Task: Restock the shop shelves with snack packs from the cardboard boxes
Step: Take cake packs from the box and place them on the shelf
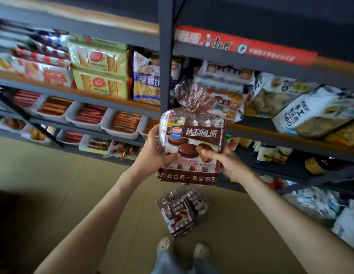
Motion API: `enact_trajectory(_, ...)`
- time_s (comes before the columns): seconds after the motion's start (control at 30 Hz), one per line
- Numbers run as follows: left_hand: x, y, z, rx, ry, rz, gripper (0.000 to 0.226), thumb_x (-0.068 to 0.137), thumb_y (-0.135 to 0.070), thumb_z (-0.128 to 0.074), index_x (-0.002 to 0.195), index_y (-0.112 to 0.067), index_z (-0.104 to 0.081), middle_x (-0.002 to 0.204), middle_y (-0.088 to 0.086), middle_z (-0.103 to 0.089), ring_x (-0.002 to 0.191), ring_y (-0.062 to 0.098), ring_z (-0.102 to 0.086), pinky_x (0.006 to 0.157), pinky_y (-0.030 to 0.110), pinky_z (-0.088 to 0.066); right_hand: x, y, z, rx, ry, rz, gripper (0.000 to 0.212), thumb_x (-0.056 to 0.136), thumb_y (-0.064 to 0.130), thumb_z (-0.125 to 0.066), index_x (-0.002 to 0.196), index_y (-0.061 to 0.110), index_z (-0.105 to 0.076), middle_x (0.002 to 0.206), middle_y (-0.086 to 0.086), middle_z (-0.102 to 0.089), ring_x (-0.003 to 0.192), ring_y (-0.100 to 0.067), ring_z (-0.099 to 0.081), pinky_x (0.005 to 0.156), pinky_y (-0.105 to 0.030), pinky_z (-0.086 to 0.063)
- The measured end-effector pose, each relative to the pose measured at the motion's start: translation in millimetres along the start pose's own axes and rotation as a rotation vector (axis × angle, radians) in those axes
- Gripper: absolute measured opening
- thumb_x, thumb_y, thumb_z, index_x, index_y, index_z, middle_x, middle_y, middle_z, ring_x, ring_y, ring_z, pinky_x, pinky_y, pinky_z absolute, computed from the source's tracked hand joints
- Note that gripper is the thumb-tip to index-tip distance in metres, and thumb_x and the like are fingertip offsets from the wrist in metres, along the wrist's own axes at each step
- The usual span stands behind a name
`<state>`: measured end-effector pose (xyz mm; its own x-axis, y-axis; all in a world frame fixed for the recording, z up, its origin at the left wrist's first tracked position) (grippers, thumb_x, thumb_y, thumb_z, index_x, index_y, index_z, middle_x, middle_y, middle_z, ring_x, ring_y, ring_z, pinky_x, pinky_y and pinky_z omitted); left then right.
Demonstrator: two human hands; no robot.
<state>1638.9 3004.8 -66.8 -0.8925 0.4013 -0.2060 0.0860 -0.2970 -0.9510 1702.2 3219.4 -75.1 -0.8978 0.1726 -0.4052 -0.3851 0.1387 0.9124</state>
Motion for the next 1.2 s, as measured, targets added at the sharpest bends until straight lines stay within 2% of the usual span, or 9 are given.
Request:
enact_trajectory(0.07, -0.6, -26.4, -7.7, -0.007, 0.041, -0.064, 0.094, 0.07, -0.02, -0.085, 0.142, -0.027, -0.025, 0.125, -0.006, -0.06, 0.111, 0.006, -0.06, 0.094, 0.034, -0.052, -13.1, 18.3, 12.2, 0.025, -0.009, 0.059, 0.051, 0.065, 0.012, -0.074, 0.108, 0.027, -0.052, 0.099, 0.006, -0.071, 0.094, -0.014, -0.067, 0.076, -0.029, -0.054)
enact_trajectory(0.3, -13.2, -121.5, -64.6, -0.102, 0.21, -0.273, 0.079, 0.084, 0.001, -0.066, 0.136, -0.044, -0.027, 0.109, -0.018, -0.066, 0.104, 0.008, -0.065, 0.076, 0.023, -0.054, -69.1, 88.8, 82.8, 0.103, -0.111, 0.282, 0.066, 0.055, 0.015, -0.083, 0.115, 0.017, -0.055, 0.101, 0.0, -0.073, 0.095, -0.016, -0.069, 0.075, -0.026, -0.056)
enact_trajectory(0.47, -15.8, -204.8, -116.4, -0.106, 0.118, -0.352, 0.074, 0.081, -0.02, -0.074, 0.138, -0.046, -0.034, 0.114, -0.012, -0.059, 0.097, 0.008, -0.067, 0.07, 0.022, -0.056, -111.3, 149.0, 147.9, 0.131, -0.18, 0.402, 0.043, 0.071, 0.019, -0.078, 0.108, 0.026, -0.058, 0.105, 0.0, -0.073, 0.1, -0.021, -0.068, 0.091, -0.042, -0.053)
enact_trajectory(0.53, -12.5, -234.7, -138.7, -0.13, 0.065, -0.368, 0.068, 0.073, -0.03, -0.081, 0.131, -0.044, -0.046, 0.112, -0.005, -0.062, 0.095, 0.015, -0.068, 0.073, 0.031, -0.058, -124.8, 173.3, 178.9, 0.128, -0.236, 0.432, 0.057, 0.067, 0.033, -0.077, 0.119, 0.028, -0.052, 0.11, 0.0, -0.07, 0.102, -0.02, -0.067, 0.094, -0.042, -0.052)
enact_trajectory(0.6, -7.1, -263.1, -160.3, -0.155, 0.042, -0.353, 0.055, 0.074, -0.03, -0.081, 0.12, -0.041, -0.054, 0.106, 0.001, -0.07, 0.086, 0.018, -0.072, 0.067, 0.033, -0.058, -135.8, 194.1, 210.8, 0.108, -0.268, 0.422, 0.078, 0.057, 0.046, -0.079, 0.124, 0.028, -0.045, 0.114, -0.002, -0.068, 0.101, -0.021, -0.068, 0.094, -0.045, -0.052)
enact_trajectory(0.7, -1.6, -297.1, -192.7, -0.149, 0.042, -0.303, 0.053, 0.075, -0.032, -0.079, 0.122, -0.032, -0.054, 0.093, 0.002, -0.075, 0.072, 0.017, -0.073, 0.056, 0.029, -0.054, -150.4, 213.8, 252.3, 0.14, -0.223, 0.35, 0.066, 0.064, 0.046, -0.08, 0.117, 0.027, -0.045, 0.112, -0.008, -0.068, 0.096, -0.026, -0.07, 0.089, -0.049, -0.054)
enact_trajectory(0.87, 16.2, -336.1, -238.4, -0.104, 0.061, -0.224, 0.053, 0.075, -0.036, -0.078, 0.121, -0.018, -0.056, 0.094, 0.004, -0.074, 0.077, 0.019, -0.073, 0.067, 0.033, -0.056, -161.5, 236.1, 306.5, 0.189, -0.147, 0.333, 0.046, 0.079, 0.032, -0.073, 0.118, 0.013, -0.059, 0.104, -0.011, -0.073, 0.091, -0.026, -0.071, 0.075, -0.036, -0.056)
enact_trajectory(1.03, 48.9, -370.0, -274.0, -0.051, 0.225, -0.13, 0.035, 0.085, -0.034, -0.07, 0.11, -0.011, -0.062, 0.084, 0.002, -0.074, 0.07, 0.015, -0.07, 0.061, 0.027, -0.055, -141.2, 260.3, 347.1, 0.154, -0.124, 0.251, 0.032, 0.083, 0.036, -0.068, 0.103, 0.011, -0.07, 0.103, -0.013, -0.073, 0.089, -0.026, -0.071, 0.088, -0.037, -0.053)
enact_trajectory(1.2, 114.5, -392.8, -313.9, -0.089, 0.324, -0.126, 0.034, 0.088, -0.023, -0.066, 0.119, -0.01, -0.062, 0.094, 0.005, -0.073, 0.083, 0.02, -0.068, 0.077, 0.038, -0.056, -109.3, 287.4, 392.5, 0.075, -0.145, 0.299, 0.039, 0.082, 0.033, -0.067, 0.113, 0.008, -0.067, 0.104, -0.013, -0.072, 0.091, -0.026, -0.071, 0.075, -0.033, -0.053)
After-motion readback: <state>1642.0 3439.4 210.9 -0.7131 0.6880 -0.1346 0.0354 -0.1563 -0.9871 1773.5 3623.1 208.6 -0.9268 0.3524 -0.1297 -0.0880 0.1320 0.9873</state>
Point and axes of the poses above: each hand's wrist, its own x-axis towards the middle knuckle, its own z-axis out of the back of the hand, y = z × x, the point moved 5 cm from there along x, towards the middle knuckle
